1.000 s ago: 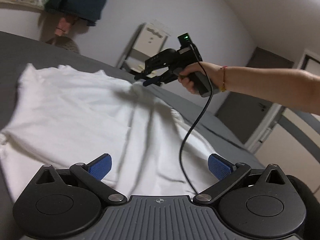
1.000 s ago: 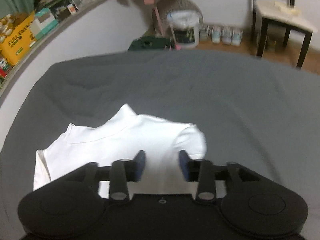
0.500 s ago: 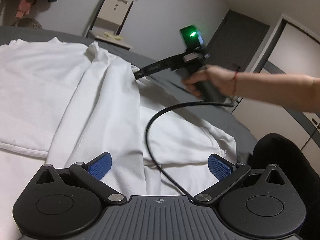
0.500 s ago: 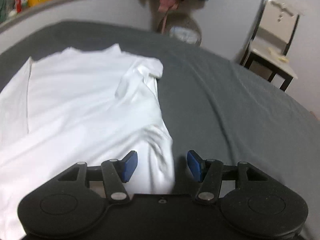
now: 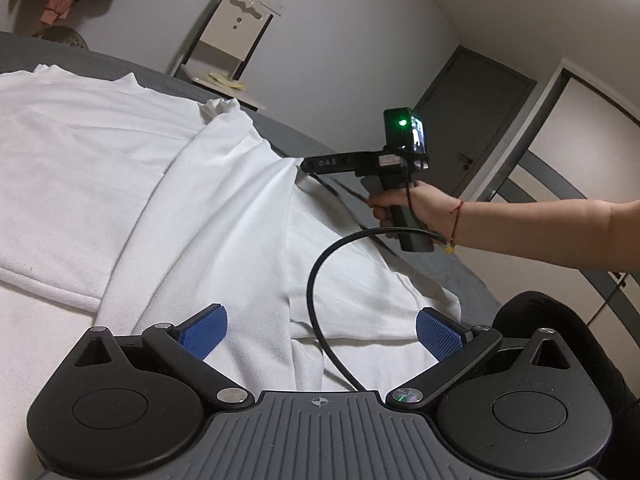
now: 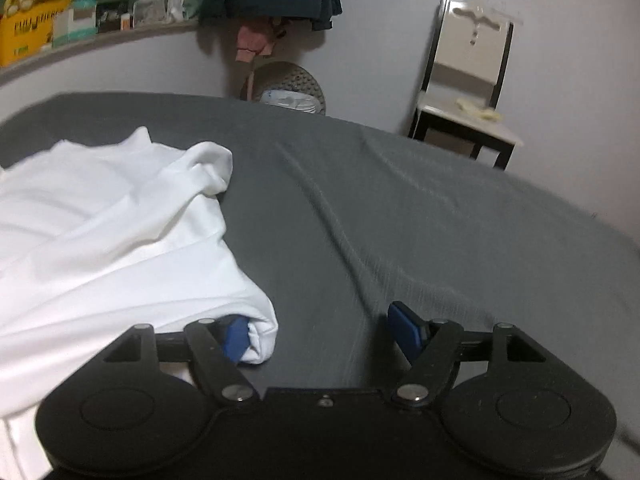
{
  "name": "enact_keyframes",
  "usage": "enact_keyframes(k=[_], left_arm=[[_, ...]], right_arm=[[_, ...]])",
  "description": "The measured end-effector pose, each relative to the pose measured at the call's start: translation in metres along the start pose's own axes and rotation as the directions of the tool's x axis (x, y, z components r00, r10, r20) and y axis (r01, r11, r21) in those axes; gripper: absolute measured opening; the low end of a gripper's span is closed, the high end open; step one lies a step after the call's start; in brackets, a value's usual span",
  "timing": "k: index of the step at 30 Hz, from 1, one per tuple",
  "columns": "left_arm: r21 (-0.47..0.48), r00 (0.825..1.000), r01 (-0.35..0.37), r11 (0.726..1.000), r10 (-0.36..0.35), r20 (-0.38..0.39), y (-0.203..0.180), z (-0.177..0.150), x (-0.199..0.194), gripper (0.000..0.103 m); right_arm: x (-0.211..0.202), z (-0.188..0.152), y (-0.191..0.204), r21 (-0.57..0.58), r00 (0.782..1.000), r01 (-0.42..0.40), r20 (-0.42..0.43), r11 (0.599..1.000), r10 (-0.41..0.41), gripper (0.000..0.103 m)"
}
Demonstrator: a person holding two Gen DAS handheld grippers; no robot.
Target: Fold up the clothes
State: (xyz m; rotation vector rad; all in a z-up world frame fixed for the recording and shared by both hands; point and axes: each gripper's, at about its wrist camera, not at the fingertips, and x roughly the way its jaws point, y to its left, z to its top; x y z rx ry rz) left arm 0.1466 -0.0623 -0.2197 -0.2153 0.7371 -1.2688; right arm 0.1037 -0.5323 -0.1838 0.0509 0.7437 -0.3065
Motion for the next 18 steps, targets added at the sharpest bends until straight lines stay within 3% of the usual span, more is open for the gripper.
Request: enact_keyframes(k=[2, 6, 7, 9, 10, 12, 15, 18], left_arm=[[0.004, 1.0, -0.005, 1.0, 0.005, -0.002, 0.0, 0.0, 0.0, 0.103], [0.008, 1.0, -0.01, 1.0, 0.01, -0.005, 0.0, 0.0, 0.001, 0.103], [0.009, 1.0, -0.011, 1.0, 0.011, -0.005, -0.001, -0.001, 0.001, 0.103], [0.011, 1.0, -0.014, 1.0, 0.014, -0.006, -0.004, 0.0, 0.003, 0.103], [0.013, 1.0, -0.016, 1.0, 0.016, -0.007, -0.006, 0.0, 0.005, 0.103], [0.011, 1.0, -0.012, 1.0, 0.012, -0.005, -0.005, 0.0, 0.005, 0.103], [0.007, 1.0, -0.007, 1.0, 0.007, -0.003, -0.004, 0.0, 0.005, 0.103], [0.004, 1.0, -0.002, 1.0, 0.002, -0.001, -0.003, 0.0, 0.005, 0.103]], right_arm=[[-0.002, 0.005, -0.009, 0.062, 0.991, -0.122, -0.048, 0.991, 0.125, 0.068], [-0.021, 0.027, -0.02, 0.098, 0.978, -0.201, -0.043, 0.975, 0.206, 0.068], [-0.027, 0.034, -0.02, 0.099, 0.974, -0.223, -0.026, 0.97, 0.226, 0.07], [-0.038, 0.051, -0.017, 0.093, 0.967, -0.253, 0.008, 0.963, 0.253, 0.083], [-0.038, 0.066, -0.007, 0.076, 0.971, -0.24, 0.025, 0.968, 0.238, 0.09], [-0.028, 0.094, 0.01, 0.06, 0.976, -0.22, 0.027, 0.974, 0.218, 0.09], [0.018, 0.14, 0.045, 0.028, 0.986, -0.128, -0.102, 0.991, 0.13, 0.089], [0.071, 0.166, 0.075, -0.122, 0.972, -0.006, -0.235, 0.993, -0.023, 0.082]])
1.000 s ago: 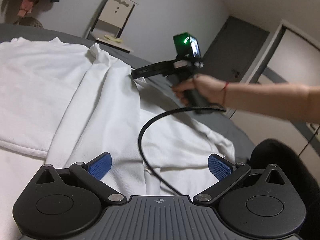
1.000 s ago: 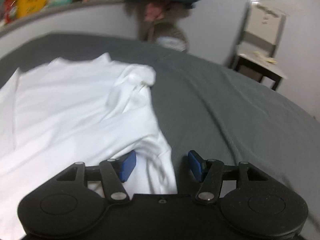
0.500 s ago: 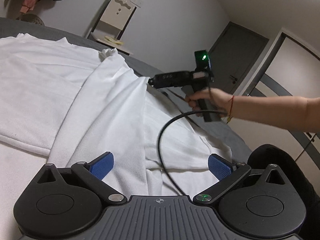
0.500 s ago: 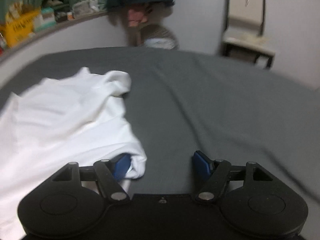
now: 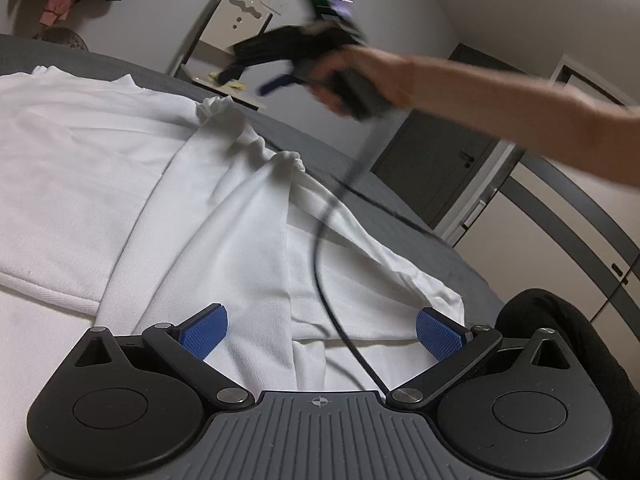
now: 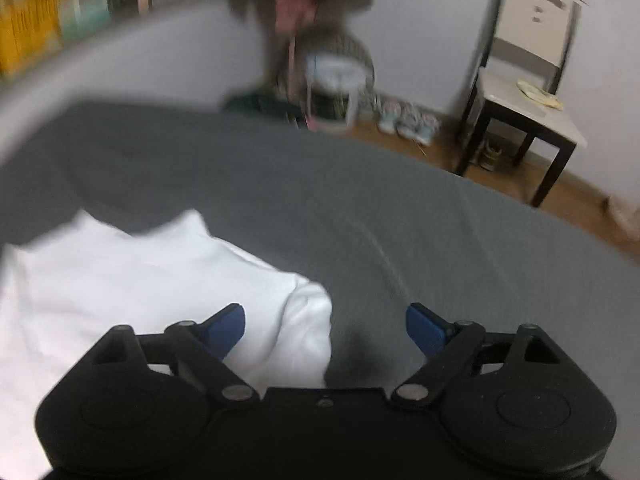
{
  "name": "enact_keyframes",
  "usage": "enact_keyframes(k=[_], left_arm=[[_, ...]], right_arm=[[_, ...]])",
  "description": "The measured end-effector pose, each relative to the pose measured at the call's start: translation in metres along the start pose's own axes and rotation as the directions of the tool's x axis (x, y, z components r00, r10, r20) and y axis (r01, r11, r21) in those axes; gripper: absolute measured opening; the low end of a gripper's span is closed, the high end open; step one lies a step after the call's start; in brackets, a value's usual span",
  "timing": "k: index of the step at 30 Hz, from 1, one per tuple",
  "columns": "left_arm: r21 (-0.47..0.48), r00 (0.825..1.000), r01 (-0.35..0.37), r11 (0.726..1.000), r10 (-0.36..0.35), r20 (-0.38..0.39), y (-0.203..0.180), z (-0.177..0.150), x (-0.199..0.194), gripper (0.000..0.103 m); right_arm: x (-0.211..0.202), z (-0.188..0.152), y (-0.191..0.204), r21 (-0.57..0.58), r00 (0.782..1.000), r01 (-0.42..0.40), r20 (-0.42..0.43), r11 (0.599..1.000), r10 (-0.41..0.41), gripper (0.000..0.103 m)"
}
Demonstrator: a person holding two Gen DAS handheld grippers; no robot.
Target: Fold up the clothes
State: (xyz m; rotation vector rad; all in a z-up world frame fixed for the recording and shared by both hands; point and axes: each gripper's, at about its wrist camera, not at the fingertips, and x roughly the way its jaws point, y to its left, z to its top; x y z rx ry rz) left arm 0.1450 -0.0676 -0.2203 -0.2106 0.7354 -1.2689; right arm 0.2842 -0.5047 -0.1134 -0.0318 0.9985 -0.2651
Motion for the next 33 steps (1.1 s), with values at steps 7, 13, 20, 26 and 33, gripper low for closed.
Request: enact_keyframes(k=[7, 13, 20, 26, 33], left_arm=[[-0.005, 1.0, 0.017, 1.0, -0.017, 0.003, 0.004, 0.002, 0.0, 0.103], [-0.012, 1.0, 0.027, 1.0, -0.027, 0.007, 0.005, 0.002, 0.002, 0.103], [-0.008, 1.0, 0.029, 1.0, -0.029, 0.006, 0.004, 0.003, 0.005, 0.103], [0.009, 1.0, 0.01, 1.0, -0.01, -0.016, -0.002, 0.006, 0.001, 0.103], [-0.012, 0.996, -0.09, 0.996, 0.09, 0.003, -0.009, 0.006, -0.033, 0.103]], right_arm=[[0.067, 0.031, 0.012, -0.037, 0.978, 0.072, -0.191, 0.997, -0.078, 0.003], [0.076, 0.031, 0.016, -0.028, 0.995, 0.088, -0.046, 0.996, -0.09, 0.003], [0.064, 0.018, -0.022, 0.216, 0.997, -0.045, 0.078, 0.975, 0.029, 0.051], [0.002, -0.019, -0.069, 0.278, 0.971, -0.207, 0.176, 0.938, 0.163, 0.06], [-0.052, -0.154, -0.093, 0.311, 0.967, -0.228, 0.185, 0.923, 0.176, 0.061]])
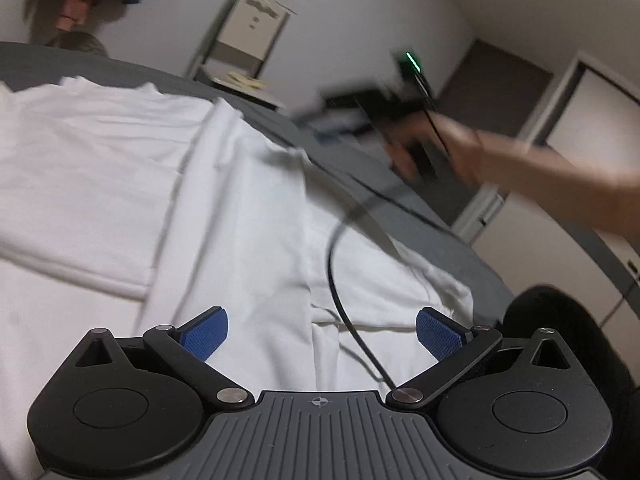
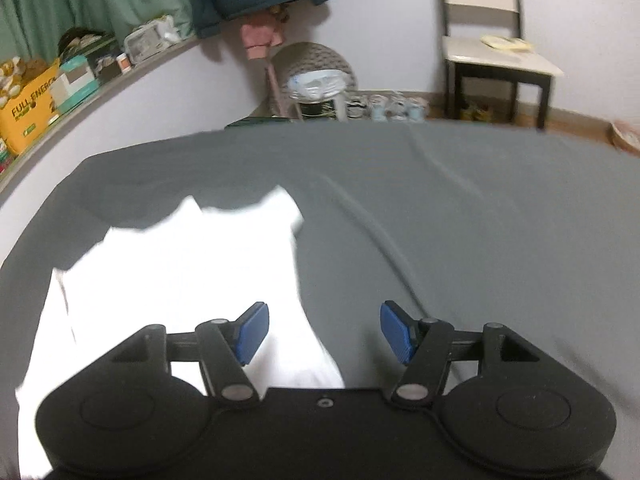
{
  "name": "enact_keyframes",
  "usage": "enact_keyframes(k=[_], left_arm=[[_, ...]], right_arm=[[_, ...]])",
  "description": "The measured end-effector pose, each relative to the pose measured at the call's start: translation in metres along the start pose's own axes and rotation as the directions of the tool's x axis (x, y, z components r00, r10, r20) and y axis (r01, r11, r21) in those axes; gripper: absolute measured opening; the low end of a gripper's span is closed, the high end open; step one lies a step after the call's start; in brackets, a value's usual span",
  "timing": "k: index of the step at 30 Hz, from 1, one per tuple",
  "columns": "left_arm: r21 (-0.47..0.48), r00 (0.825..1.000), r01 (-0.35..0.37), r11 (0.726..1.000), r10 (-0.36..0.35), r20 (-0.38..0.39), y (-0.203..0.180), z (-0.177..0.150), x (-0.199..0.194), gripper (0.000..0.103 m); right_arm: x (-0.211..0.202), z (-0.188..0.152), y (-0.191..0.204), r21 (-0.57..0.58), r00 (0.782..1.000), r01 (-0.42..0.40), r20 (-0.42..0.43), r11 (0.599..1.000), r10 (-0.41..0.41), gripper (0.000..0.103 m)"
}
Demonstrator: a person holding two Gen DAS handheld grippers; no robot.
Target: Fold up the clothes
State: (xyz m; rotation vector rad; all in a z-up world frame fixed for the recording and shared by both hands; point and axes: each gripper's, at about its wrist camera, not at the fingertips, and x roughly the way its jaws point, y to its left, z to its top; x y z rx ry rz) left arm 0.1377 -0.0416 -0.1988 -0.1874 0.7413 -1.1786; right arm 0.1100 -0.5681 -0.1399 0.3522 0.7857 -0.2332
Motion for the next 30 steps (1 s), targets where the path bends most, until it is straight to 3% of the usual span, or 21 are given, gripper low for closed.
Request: enact_keyframes(k=[4, 7, 11, 15, 18, 21, 23, 26, 30], left_arm=[[-0.059, 0.996, -0.042, 0.997, 0.047, 0.079, -0.002, -0.002, -0.026, 0.103], [-0.079, 0.987, -0.123, 0.989, 0.13, 0.092, -0.008, -0.001, -0.032, 0.103], [-0.035, 0.954, -0.285, 0.958, 0.287, 0.089, -0.033, 0.003, -0.03, 0.103], [0.097, 0.921, -0.388, 0.916, 0.385, 0.055, -0.072, -0.002, -0.024, 0.103], [0.269, 0.866, -0.475, 0.838, 0.5, -0.027, -0.102, -0.009, -0.015, 0.103], [0.401, 0.776, -0.555, 0.729, 0.627, -0.065, -0.119, -0.014, -0.008, 0.103], [0.441, 0.716, -0.597, 0.67, 0.693, -0.084, -0.123, -0.015, -0.004, 0.103], [0.426, 0.699, -0.622, 0.657, 0.711, -0.077, -0.124, -0.014, -0.009, 0.103], [0.421, 0.69, -0.626, 0.657, 0.717, -0.092, -0.13, -0.017, -0.011, 0.103]], right_arm=[[-0.023, -0.054, -0.011, 0.056, 0.998, -0.007, 0.064, 0.998, 0.003, 0.061], [-0.016, -0.075, 0.001, 0.003, 0.998, -0.037, 0.056, 0.999, 0.037, 0.064], [-0.003, -0.079, 0.024, -0.21, 0.999, 0.009, 0.039, 0.978, -0.001, 0.071], [0.003, -0.08, 0.017, -0.227, 0.997, 0.017, 0.073, 0.974, 0.0, 0.081], [0.006, -0.08, 0.007, -0.213, 0.997, -0.002, 0.072, 0.977, 0.018, 0.088], [0.002, -0.081, 0.004, -0.163, 0.997, -0.029, 0.064, 0.986, 0.04, 0.088], [0.001, -0.081, 0.003, -0.128, 0.996, -0.049, 0.062, 0.991, 0.057, 0.089], [0.001, -0.081, 0.004, -0.109, 0.996, -0.06, 0.055, 0.992, 0.066, 0.09], [0.001, -0.082, 0.009, -0.094, 0.995, -0.086, 0.041, 0.992, 0.09, 0.094]])
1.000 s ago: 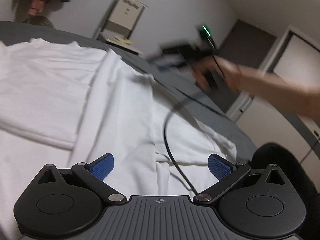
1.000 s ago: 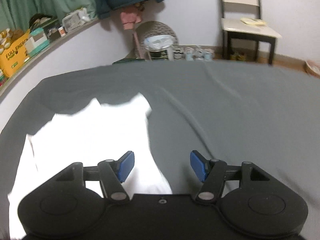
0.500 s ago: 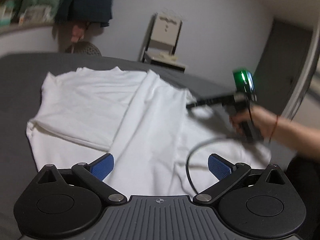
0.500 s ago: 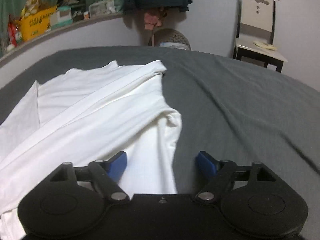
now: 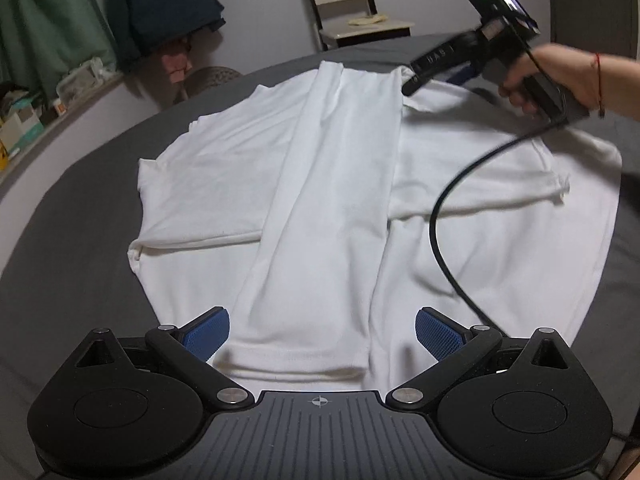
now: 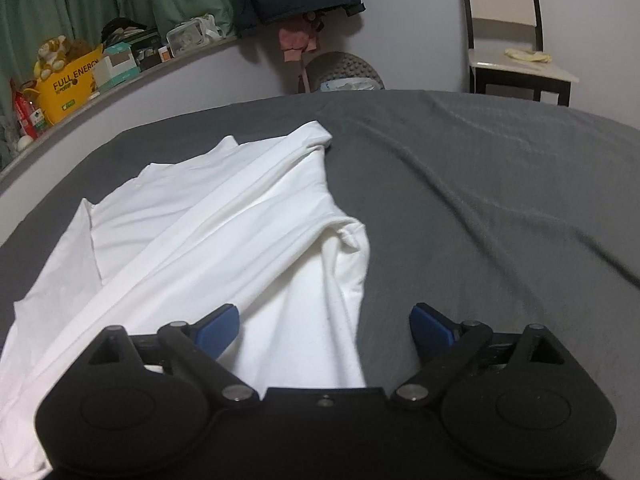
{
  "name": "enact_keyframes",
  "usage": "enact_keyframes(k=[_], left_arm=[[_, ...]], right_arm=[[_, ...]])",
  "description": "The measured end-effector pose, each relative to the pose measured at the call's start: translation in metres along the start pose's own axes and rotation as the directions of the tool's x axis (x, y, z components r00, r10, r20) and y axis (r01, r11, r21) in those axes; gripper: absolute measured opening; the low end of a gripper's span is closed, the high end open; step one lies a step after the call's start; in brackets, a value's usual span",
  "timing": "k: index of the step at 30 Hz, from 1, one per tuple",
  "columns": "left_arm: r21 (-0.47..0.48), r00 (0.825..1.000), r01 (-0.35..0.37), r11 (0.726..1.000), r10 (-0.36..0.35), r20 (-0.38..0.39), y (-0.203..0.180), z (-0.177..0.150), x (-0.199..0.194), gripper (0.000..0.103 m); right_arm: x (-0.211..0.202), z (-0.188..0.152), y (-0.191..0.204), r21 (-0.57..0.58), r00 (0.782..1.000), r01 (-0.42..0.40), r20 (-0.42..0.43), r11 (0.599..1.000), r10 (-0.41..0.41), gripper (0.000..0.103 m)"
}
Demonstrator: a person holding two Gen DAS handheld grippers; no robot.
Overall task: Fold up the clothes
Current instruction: 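Withdraw the open right gripper from the folded shirt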
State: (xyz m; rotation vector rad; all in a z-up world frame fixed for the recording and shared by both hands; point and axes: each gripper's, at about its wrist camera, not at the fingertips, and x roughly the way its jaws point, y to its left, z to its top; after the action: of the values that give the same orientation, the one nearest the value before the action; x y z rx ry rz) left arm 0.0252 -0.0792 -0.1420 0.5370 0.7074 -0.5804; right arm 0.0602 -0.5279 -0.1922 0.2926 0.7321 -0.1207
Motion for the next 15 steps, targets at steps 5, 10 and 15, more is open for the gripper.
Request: enact_keyframes(k=[5, 10, 15], left_arm=[[0.046, 1.0, 0.001, 0.999, -0.001, -0.006, -0.013, -0.006, -0.005, 0.103], [0.093, 0.999, -0.048, 0.994, 0.048, 0.006, -0.01, -0.01, -0.016, 0.103], [0.115, 0.997, -0.07, 0.991, 0.067, 0.033, -0.003, -0.011, -0.029, 0.103]], right_arm=[[0.0, -0.002, 0.004, -0.005, 1.0, -0.002, -0.009, 1.0, 0.002, 0.097], [-0.009, 0.002, -0.001, 0.028, 1.0, -0.002, 0.002, 1.0, 0.002, 0.097], [-0.033, 0.006, -0.014, 0.078, 0.998, 0.004, 0.056, 0.997, -0.008, 0.097]])
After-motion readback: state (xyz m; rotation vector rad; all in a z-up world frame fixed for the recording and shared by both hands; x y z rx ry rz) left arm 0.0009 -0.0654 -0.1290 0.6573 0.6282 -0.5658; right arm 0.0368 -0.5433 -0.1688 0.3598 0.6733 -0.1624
